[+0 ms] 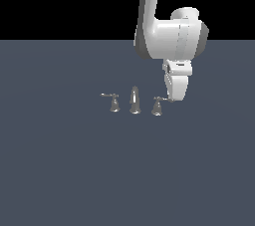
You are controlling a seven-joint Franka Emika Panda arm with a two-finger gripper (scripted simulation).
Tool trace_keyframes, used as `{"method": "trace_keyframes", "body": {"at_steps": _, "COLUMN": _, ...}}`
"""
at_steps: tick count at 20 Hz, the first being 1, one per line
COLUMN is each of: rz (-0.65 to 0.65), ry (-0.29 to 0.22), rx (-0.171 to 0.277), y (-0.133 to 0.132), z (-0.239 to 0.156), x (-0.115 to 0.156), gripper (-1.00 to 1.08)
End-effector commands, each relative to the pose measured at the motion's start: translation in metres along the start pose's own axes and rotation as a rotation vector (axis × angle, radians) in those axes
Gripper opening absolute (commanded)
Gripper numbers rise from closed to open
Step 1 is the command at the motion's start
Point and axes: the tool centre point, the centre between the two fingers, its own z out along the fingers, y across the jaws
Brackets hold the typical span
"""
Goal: Turn on the faucet by rotating a designated handle.
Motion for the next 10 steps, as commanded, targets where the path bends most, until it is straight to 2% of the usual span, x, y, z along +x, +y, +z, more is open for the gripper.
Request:
{"method": "trace_keyframes", "body": {"at_steps": 1, "rz": 0.009, "ry": 0.002, "rx": -0.008, "y": 0.009, "z": 0.000, "x": 0.008, "gripper": -1.00}}
{"method": "trace_keyframes", "body": {"at_steps": 2, "rz": -0.001, "ry": -0.001, "rx": 0.000, "y": 0.002, "z": 0.000, "x": 0.000, "gripper": -1.00}}
{"method": "trace_keyframes", "body": {"at_steps": 10, "rz": 0.004, "ry": 0.000, "rx": -0.003, "y": 0.026, "z": 0.000, "x": -0.003, "gripper": -1.00}}
